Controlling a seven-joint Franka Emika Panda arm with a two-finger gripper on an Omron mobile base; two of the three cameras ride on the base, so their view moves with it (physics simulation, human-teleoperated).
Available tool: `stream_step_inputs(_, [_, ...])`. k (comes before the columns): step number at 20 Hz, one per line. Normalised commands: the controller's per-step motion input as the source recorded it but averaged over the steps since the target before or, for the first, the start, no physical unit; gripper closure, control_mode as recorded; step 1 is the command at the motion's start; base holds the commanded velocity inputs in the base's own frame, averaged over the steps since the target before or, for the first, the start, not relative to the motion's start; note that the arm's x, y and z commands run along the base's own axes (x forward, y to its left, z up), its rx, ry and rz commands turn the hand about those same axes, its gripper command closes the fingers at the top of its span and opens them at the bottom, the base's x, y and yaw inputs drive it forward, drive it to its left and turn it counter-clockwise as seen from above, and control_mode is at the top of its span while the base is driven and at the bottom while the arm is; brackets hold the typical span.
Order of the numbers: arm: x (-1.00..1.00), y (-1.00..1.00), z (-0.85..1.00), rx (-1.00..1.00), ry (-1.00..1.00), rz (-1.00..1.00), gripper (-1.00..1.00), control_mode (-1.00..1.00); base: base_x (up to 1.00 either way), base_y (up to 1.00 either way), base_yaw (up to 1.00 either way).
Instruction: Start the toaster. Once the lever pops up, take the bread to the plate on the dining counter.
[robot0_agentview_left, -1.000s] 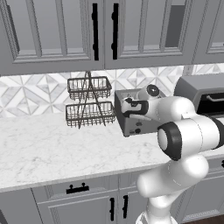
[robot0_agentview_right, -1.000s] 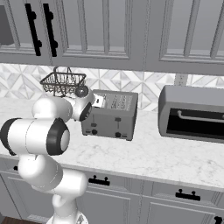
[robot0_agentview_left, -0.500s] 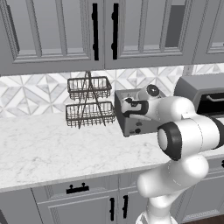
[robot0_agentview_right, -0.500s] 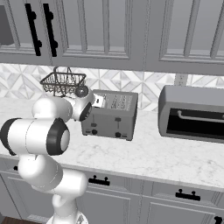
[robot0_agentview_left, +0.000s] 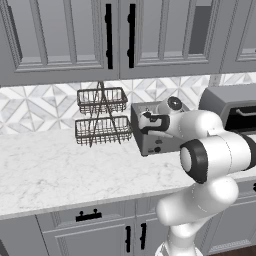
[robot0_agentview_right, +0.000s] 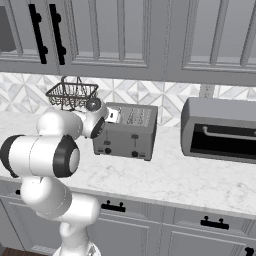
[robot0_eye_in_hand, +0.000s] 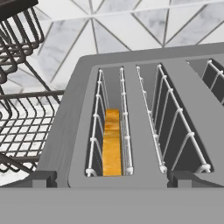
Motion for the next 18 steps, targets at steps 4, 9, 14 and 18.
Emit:
stream_step_inputs(4, [0.00,0.00,0.00,0.00,0.00,0.00,-1.00,-1.00,0.00,0.00,0.00])
stream_step_inputs(9, [0.00,0.00,0.00,0.00,0.00,0.00,-1.00,-1.00,0.00,0.00,0.00])
stream_step_inputs(14, [0.00,0.00,0.00,0.00,0.00,0.00,-1.00,-1.00,0.00,0.00,0.00])
stream_step_inputs(18, [0.00,0.00,0.00,0.00,0.00,0.00,-1.00,-1.00,0.00,0.00,0.00])
